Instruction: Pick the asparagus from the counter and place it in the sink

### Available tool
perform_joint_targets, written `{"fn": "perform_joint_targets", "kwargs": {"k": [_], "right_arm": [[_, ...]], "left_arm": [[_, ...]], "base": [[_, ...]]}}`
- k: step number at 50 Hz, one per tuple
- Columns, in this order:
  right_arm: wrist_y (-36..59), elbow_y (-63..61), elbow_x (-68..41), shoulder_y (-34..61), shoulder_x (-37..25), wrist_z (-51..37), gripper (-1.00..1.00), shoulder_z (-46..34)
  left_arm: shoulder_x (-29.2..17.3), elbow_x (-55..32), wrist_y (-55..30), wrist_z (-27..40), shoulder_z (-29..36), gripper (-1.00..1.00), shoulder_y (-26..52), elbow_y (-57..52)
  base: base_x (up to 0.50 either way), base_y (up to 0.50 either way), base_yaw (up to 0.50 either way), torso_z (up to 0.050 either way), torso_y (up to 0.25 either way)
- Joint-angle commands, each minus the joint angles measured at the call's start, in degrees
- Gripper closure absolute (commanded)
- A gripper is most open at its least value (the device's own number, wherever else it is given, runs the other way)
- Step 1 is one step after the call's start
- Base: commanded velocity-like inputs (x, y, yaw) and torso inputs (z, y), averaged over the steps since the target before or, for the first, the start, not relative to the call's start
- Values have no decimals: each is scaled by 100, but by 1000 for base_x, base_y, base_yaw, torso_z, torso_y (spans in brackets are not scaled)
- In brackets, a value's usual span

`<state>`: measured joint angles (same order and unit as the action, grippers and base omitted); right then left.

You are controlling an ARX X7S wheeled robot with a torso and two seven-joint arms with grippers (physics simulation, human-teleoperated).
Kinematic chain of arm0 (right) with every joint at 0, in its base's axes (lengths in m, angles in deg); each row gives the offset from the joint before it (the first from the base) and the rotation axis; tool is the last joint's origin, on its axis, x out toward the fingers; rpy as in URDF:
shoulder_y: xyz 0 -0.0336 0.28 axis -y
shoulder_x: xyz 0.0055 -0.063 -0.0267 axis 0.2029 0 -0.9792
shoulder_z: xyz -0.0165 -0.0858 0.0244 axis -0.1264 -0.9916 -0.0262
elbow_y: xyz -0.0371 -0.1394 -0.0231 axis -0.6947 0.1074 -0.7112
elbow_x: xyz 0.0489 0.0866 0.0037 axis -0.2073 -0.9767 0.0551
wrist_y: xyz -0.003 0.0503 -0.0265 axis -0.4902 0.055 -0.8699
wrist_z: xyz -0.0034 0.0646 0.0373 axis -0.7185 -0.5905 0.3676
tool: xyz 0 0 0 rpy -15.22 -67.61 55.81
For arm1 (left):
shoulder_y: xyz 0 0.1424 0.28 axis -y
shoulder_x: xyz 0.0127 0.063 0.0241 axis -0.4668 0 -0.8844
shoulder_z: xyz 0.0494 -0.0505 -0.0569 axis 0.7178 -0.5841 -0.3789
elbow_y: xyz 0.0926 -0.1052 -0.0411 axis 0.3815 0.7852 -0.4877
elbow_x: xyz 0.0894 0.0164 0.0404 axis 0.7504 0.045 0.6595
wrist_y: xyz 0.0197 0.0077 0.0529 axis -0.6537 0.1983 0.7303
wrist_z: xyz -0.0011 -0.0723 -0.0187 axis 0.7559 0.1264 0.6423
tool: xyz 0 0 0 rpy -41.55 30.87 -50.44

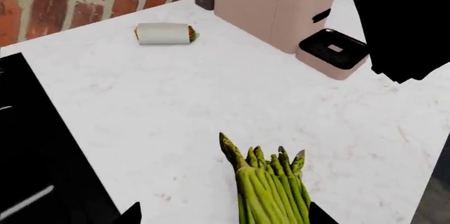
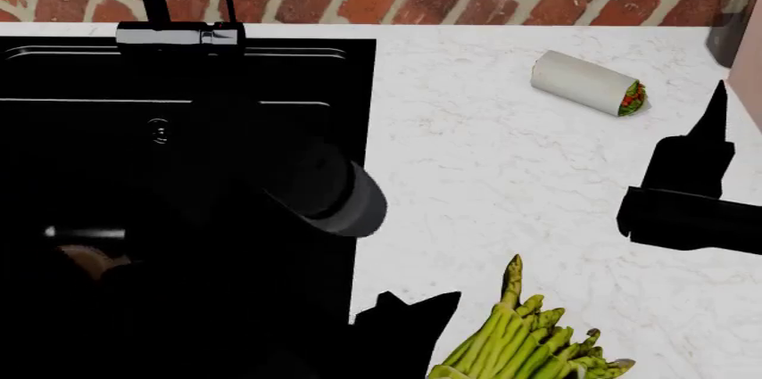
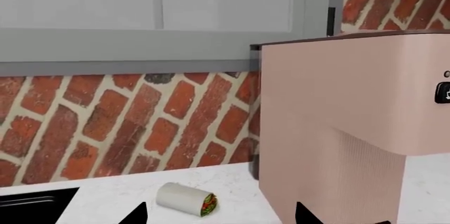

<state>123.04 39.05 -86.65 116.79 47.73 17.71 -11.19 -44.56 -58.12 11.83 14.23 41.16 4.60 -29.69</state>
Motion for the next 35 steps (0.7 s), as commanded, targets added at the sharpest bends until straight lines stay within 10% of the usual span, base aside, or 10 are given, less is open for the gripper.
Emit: {"fn": "perform_joint_targets", "kwargs": {"k": [1, 21, 35], "right_arm": [[-106, 19, 142, -80, 29, 99, -100, -75], [-334, 2, 274, -277, 41, 204, -100, -129], [-356, -19, 149, -323, -13, 135, -100, -63]], "left_arm": [[131, -111, 182, 157, 432, -100, 144, 214], [585, 1440, -299, -938, 1028, -100, 304, 596], [714, 934, 191, -1033, 1181, -100, 521, 706]], "base": [[0, 0, 0, 0, 0], [0, 0, 0, 0, 0], [0, 0, 0, 0, 0]]}}
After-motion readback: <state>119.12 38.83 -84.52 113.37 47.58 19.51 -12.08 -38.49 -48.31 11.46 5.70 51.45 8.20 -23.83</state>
